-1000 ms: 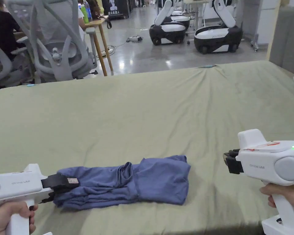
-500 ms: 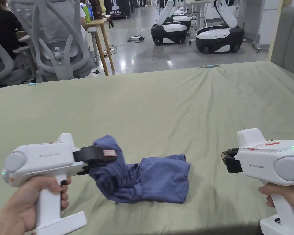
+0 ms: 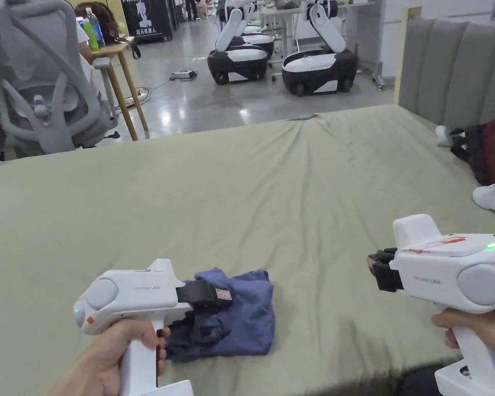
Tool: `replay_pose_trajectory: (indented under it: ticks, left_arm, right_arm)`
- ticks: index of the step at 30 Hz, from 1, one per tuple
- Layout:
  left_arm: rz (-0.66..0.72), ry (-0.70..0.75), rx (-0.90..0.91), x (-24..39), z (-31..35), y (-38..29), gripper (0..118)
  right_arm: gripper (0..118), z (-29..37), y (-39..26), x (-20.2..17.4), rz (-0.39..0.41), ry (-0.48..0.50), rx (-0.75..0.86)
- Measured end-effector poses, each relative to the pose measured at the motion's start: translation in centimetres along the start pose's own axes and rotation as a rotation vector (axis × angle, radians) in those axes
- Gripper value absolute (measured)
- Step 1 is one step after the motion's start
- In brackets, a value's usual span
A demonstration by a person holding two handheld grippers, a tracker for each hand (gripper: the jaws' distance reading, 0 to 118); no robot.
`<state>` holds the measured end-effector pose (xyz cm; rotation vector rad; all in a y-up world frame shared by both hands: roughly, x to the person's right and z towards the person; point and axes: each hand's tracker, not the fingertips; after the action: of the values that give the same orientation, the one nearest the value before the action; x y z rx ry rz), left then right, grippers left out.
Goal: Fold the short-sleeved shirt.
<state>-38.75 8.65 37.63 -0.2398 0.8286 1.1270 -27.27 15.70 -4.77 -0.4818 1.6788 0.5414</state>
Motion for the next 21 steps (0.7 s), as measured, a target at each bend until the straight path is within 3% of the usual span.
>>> replay_pose_trajectory:
  ticks: [2, 4, 8, 9, 10, 11, 12, 14, 21]
  left_arm:
    - [-0.011, -0.046, 0.038, 0.6, 1.7, 0.1, 68]
    - [-0.045, -0.105, 0.147, 1.4, 4.0, 0.1, 118]
    - [-0.021, -0.093, 0.246, 1.2, 7.9, 1.0, 118]
    - [-0.02, -0.091, 0.234, 1.7, 8.3, 0.8, 111]
    - [-0.027, -0.061, 0.21, 1.6, 8.5, 0.7, 89]
    - [-0.042, -0.028, 0.193, 2.3, 8.5, 0.3, 54]
    - [-0.053, 0.017, 0.185, 3.9, 8.4, -0.6, 0]
    - [-0.086, 0.083, 0.146, 4.3, 7.0, -1.3, 0]
    - [-0.036, 0.014, -0.045, -0.1, -2.9, 1.4, 0]
  right_arm:
    - [0, -0.1, 0.0, -0.2, -0.008, 0.002, -0.004]
    - [0, -0.4, -0.1, -0.4, -0.012, 0.013, -0.006]
    - [0, -0.8, -0.1, -1.1, 0.0, 0.028, -0.015]
    - [0, -0.9, -0.1, -1.4, 0.003, 0.033, -0.016]
    - [0, -0.9, -0.1, -1.6, 0.003, 0.036, -0.016]
    - [0, -0.9, -0.1, -1.7, 0.003, 0.041, -0.014]
    - [0, -0.9, 0.0, -1.8, 0.003, 0.048, -0.013]
    - [0, -1.0, 0.0, -1.8, 0.004, 0.054, -0.015]
    - [0, -0.4, -0.2, -1.3, -0.003, 0.054, -0.013]
